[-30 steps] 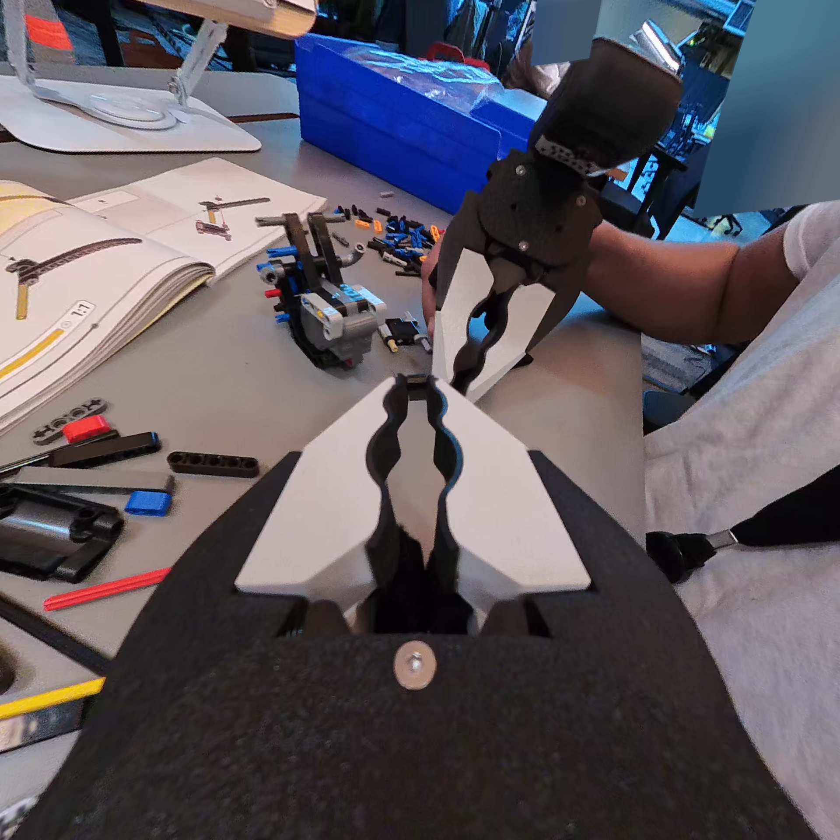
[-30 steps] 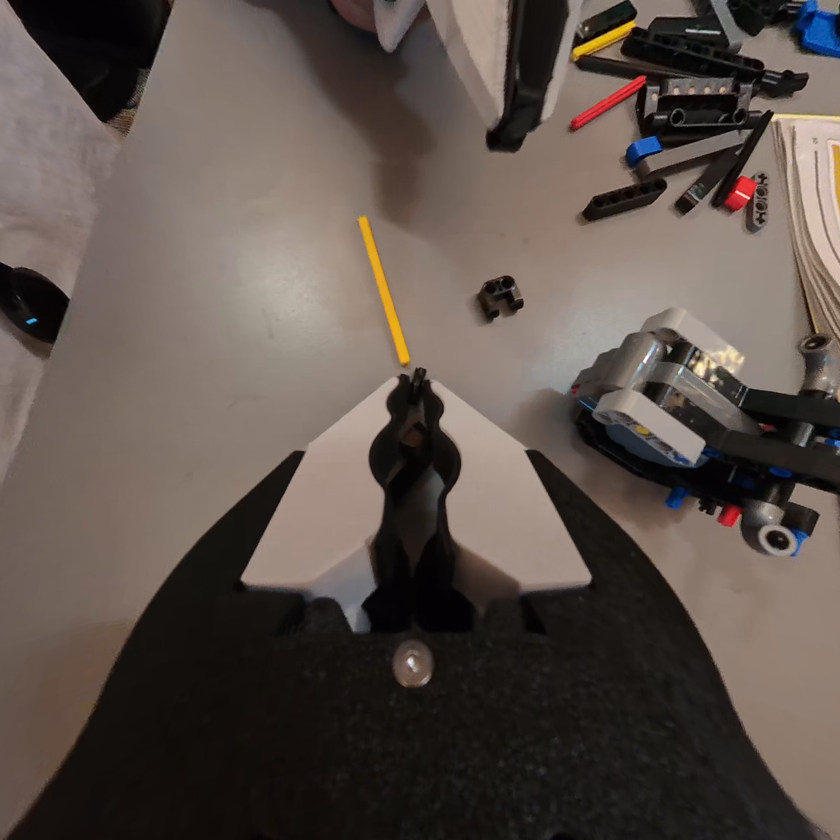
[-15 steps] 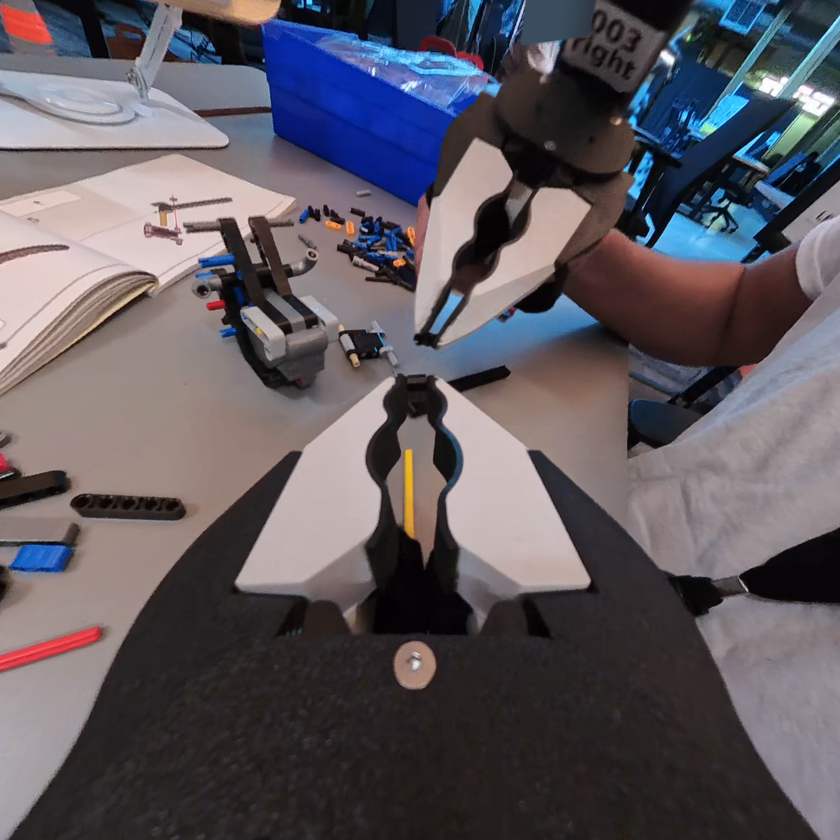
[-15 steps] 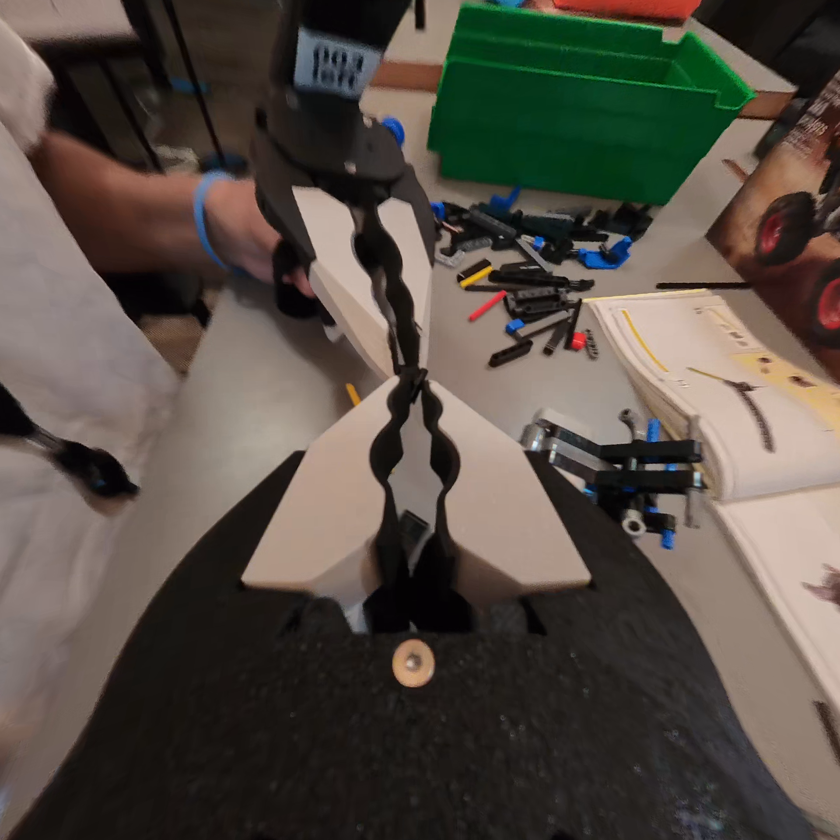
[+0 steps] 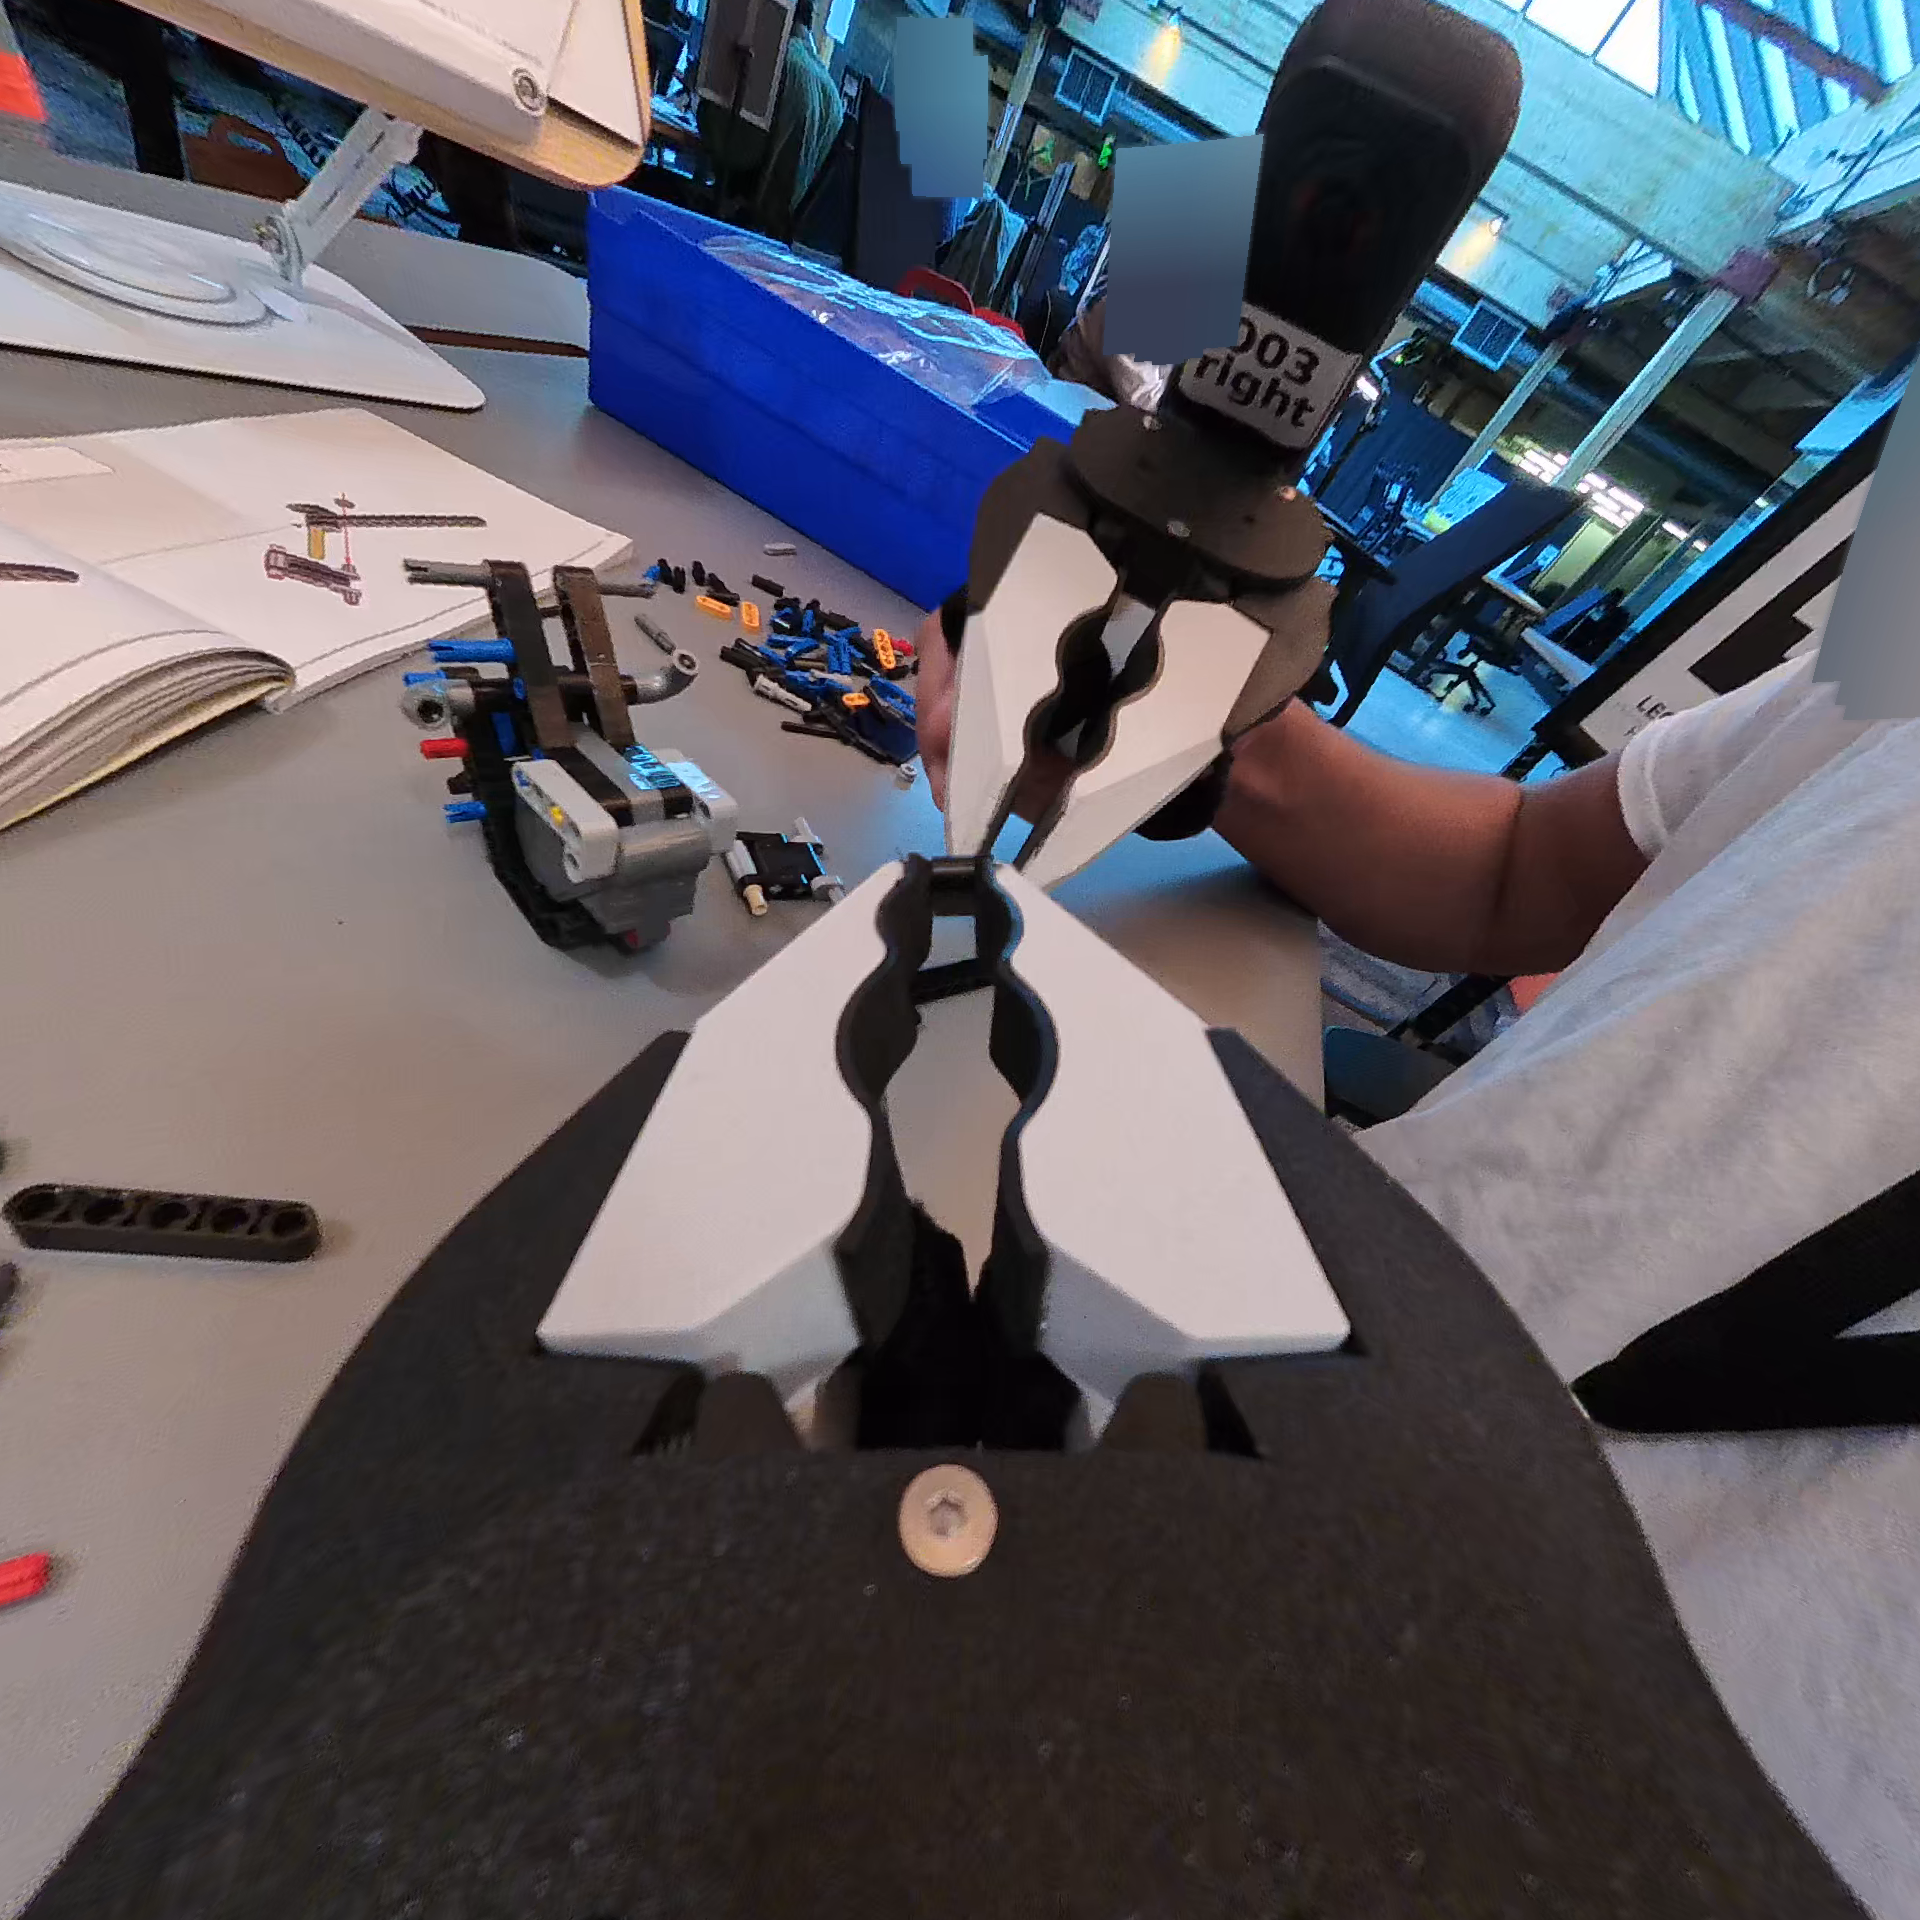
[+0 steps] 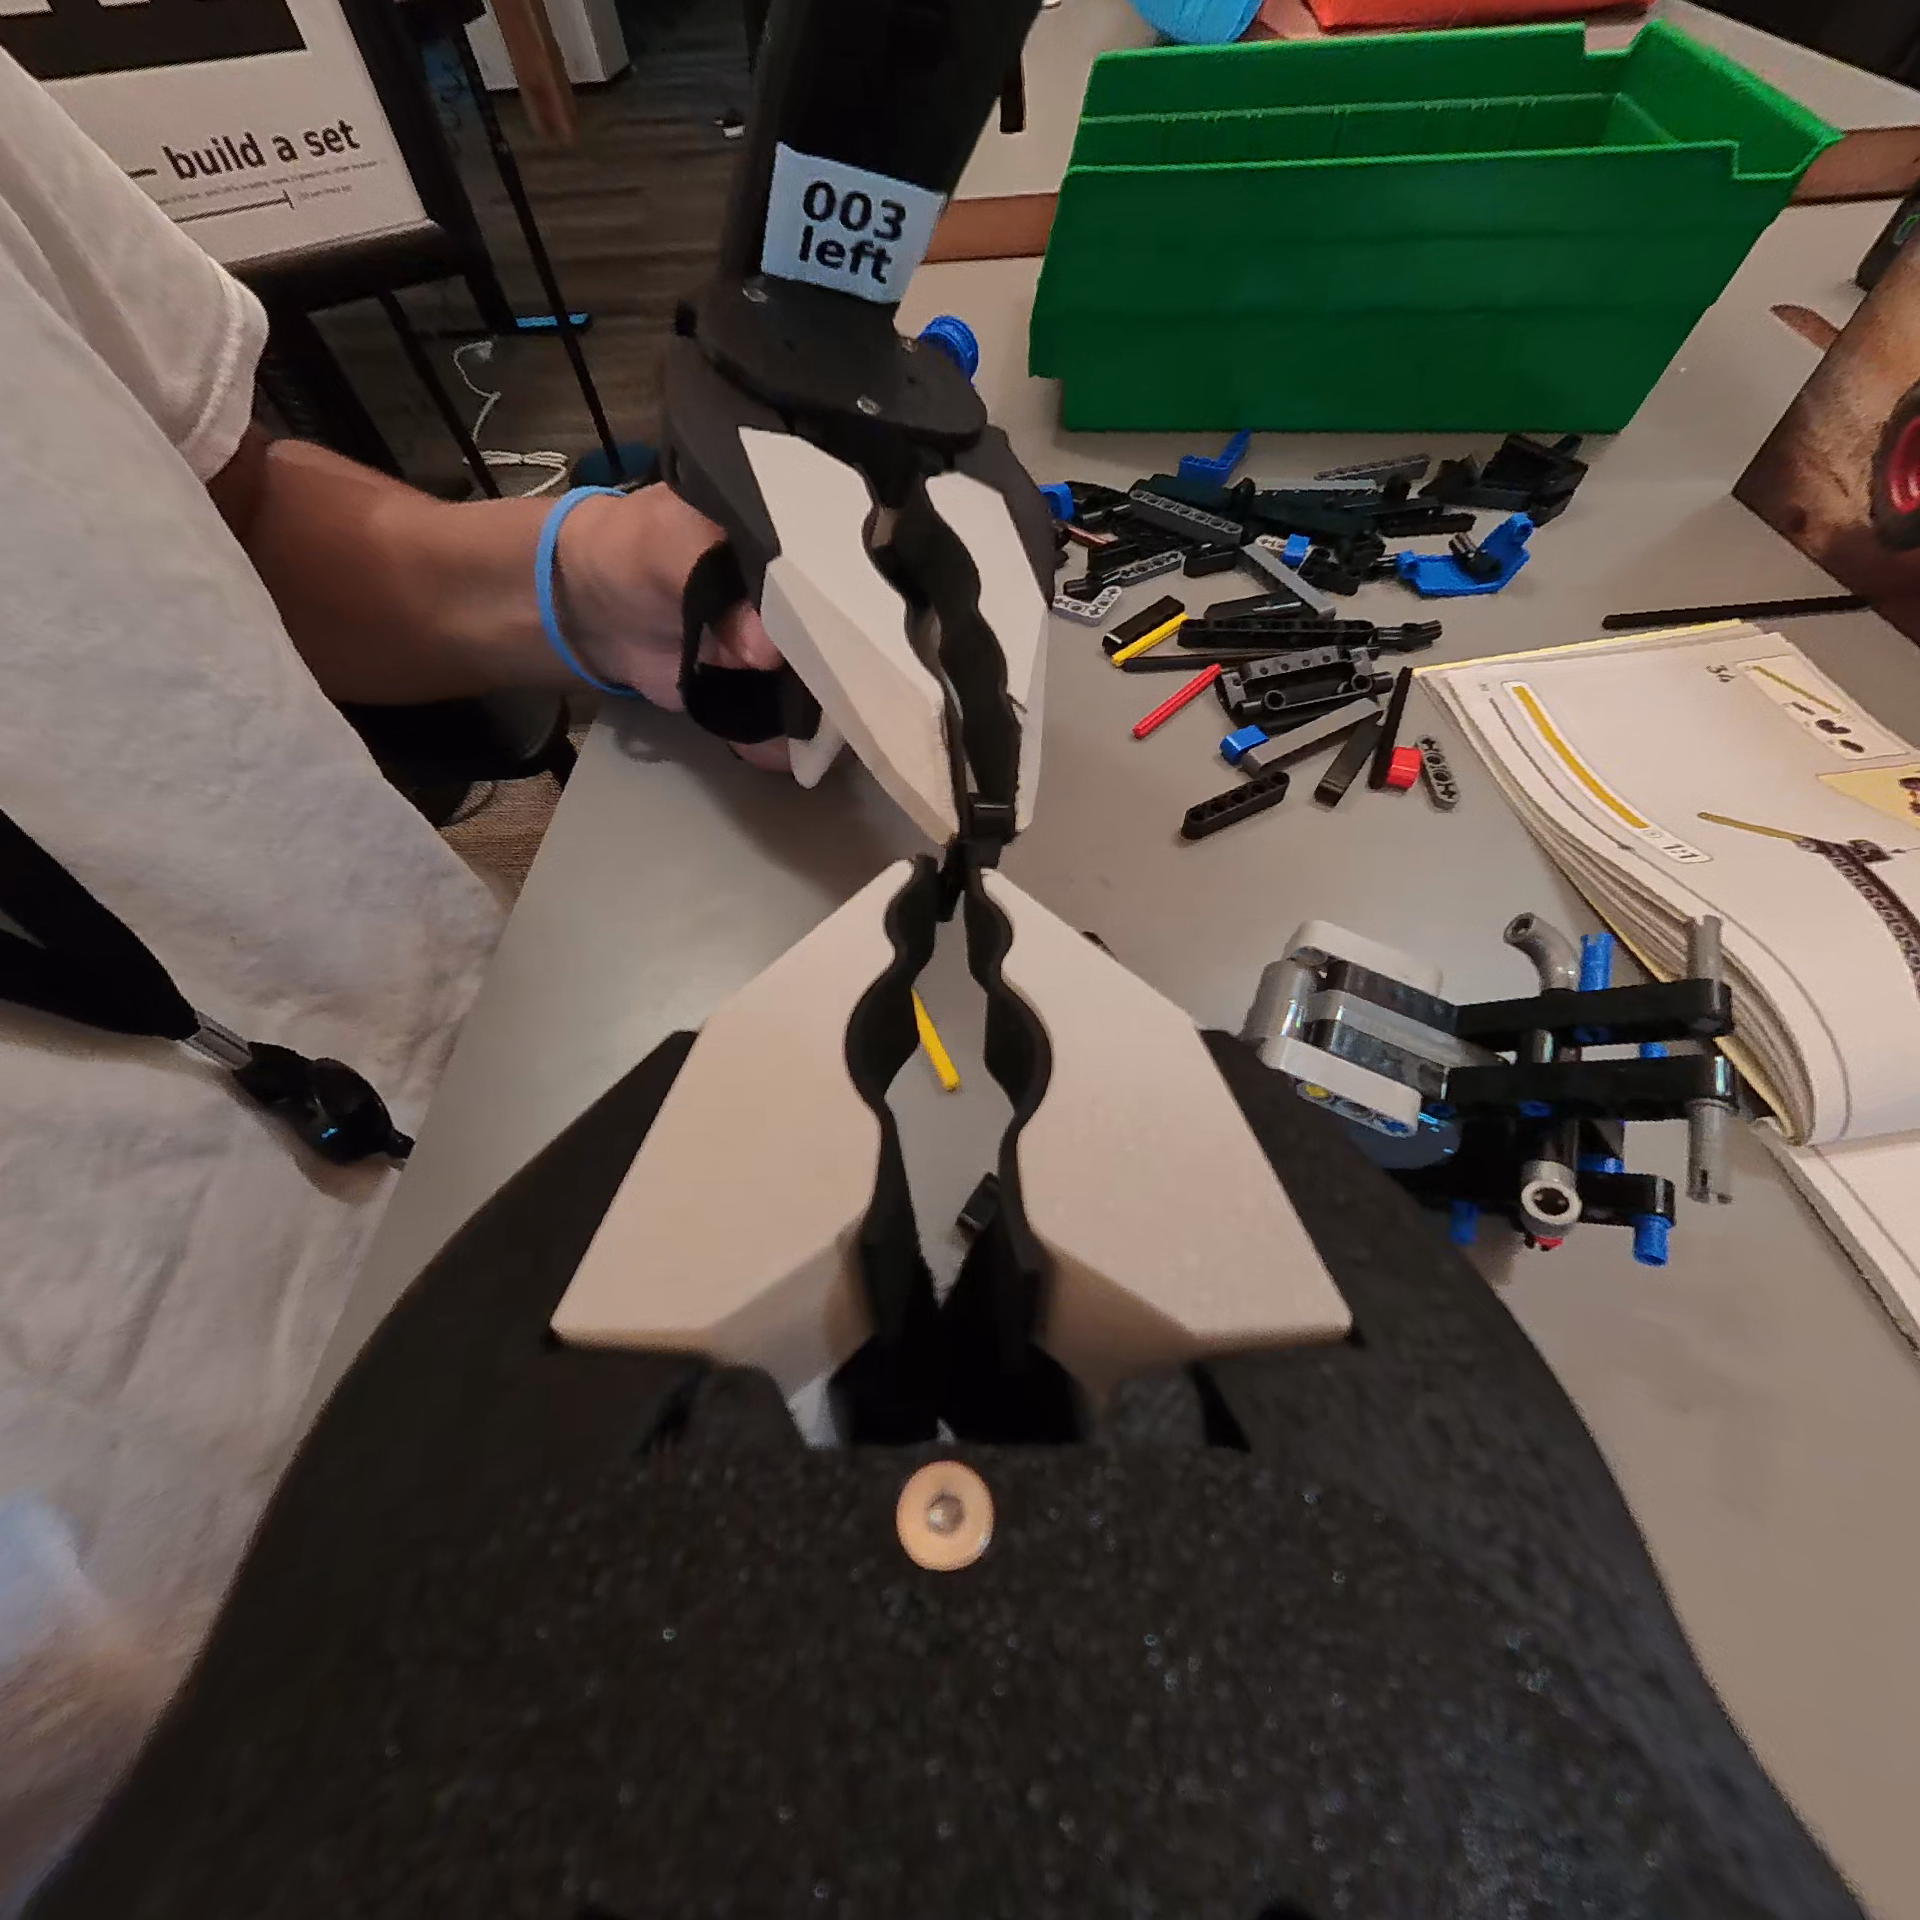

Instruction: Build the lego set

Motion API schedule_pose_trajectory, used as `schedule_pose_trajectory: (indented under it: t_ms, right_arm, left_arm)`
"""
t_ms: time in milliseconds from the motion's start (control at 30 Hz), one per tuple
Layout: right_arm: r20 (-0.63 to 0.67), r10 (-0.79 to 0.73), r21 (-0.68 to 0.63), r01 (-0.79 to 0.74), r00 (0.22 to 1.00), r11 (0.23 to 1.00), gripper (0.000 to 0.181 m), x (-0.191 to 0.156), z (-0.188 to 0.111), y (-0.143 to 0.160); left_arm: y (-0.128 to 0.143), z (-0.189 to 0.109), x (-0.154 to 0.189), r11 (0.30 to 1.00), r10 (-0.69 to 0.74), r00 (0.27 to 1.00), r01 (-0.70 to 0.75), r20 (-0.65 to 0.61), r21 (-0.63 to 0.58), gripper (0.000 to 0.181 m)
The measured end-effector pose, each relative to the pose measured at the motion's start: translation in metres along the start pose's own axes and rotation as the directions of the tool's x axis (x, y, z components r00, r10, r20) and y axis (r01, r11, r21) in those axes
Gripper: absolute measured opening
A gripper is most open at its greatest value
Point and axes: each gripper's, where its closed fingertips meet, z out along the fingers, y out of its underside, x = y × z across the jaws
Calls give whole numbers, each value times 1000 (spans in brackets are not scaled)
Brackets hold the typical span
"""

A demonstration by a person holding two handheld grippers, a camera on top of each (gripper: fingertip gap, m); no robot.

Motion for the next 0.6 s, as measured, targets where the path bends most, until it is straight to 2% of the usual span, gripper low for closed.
schedule_pose_trajectory:
  t_ms: [200, 267, 367, 433, 533, 600]
  right_arm:
    - [-5, 30, 14, -30, 1000, 999, 4, 1, 0, 0]
    - [-54, 41, 11, -41, 998, 999, 4, 7, -3, 1]
    - [-243, 61, -56, -77, 968, 995, 4, 27, -26, 20]
    - [-423, 53, -93, -102, 904, 990, 4, 44, -51, 40]
    - [-572, -70, -211, -64, 818, 976, 4, 48, -79, 77]
    - [-651, -141, -215, -3, 746, 977, 4, 47, -90, 77]
  left_arm:
    - [-2, 0, -1, 1000, -22, 1000, 22, -2, 12, 6]
    - [-2, -2, -5, 1000, -1, 1000, 1, 25, 4, 6]
    - [2, -16, -31, 991, 131, 972, -119, 196, -68, 6]
    - [6, -32, -52, 962, 268, 905, -229, 331, -151, 6]
    - [4, -42, -54, 951, 310, 880, -277, 361, -139, 6]
    - [1, -43, -51, 948, 319, 878, -298, 358, -114, 6]
